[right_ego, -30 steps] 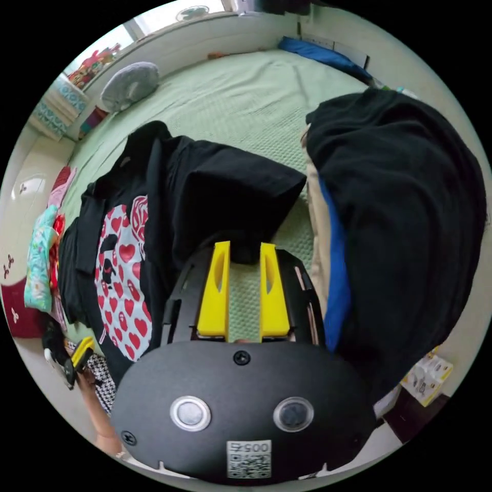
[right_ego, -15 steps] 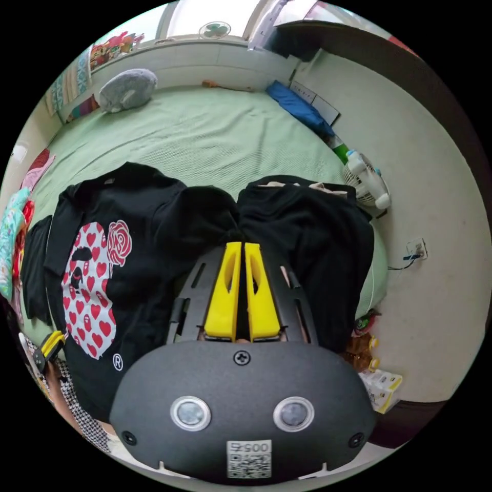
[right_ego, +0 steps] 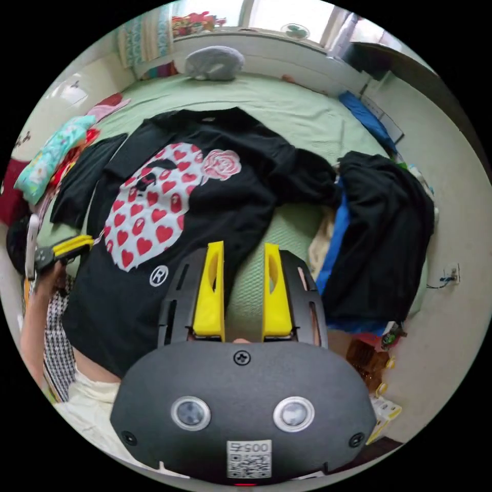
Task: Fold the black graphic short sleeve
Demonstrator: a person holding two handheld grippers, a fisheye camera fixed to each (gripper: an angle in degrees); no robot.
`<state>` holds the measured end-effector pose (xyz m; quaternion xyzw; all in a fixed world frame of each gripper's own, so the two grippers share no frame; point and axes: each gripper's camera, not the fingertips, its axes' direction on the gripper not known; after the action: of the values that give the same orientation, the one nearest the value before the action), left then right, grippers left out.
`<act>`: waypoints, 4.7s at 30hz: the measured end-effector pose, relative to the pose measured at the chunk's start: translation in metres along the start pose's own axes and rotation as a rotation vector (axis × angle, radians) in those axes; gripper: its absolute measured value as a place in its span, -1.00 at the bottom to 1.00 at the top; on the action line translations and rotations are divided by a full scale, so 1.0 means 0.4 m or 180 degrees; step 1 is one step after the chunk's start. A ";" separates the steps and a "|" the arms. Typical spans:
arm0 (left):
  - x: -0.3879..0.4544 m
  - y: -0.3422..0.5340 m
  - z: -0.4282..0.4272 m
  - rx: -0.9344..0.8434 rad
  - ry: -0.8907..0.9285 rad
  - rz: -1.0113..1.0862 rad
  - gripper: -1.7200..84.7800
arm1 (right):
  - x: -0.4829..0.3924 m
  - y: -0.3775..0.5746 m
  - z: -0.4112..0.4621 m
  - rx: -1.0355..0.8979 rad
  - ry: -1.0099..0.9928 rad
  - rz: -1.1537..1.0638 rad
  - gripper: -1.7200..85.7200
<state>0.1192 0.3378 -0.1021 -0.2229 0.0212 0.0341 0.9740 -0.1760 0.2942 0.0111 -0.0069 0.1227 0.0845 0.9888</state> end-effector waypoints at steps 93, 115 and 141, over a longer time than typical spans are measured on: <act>-0.219 -0.709 -0.111 0.0865 0.0097 0.0244 -0.80 | 0.285 -0.099 -0.056 0.0385 -0.0683 -0.0001 -0.99; -0.092 -1.081 0.090 0.0407 -0.0385 0.0050 -0.97 | 0.164 -0.785 0.387 -0.0139 0.0316 0.0107 -0.99; -0.191 0.267 -0.301 0.0726 0.0650 -0.0674 -0.84 | 0.260 0.681 -0.107 0.0550 -0.0474 0.1211 -0.98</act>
<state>0.0319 0.3771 -0.2524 -0.1144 0.1002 -0.0941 0.9839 -0.1329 0.5785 -0.0539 0.1074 0.0552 0.2589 0.9583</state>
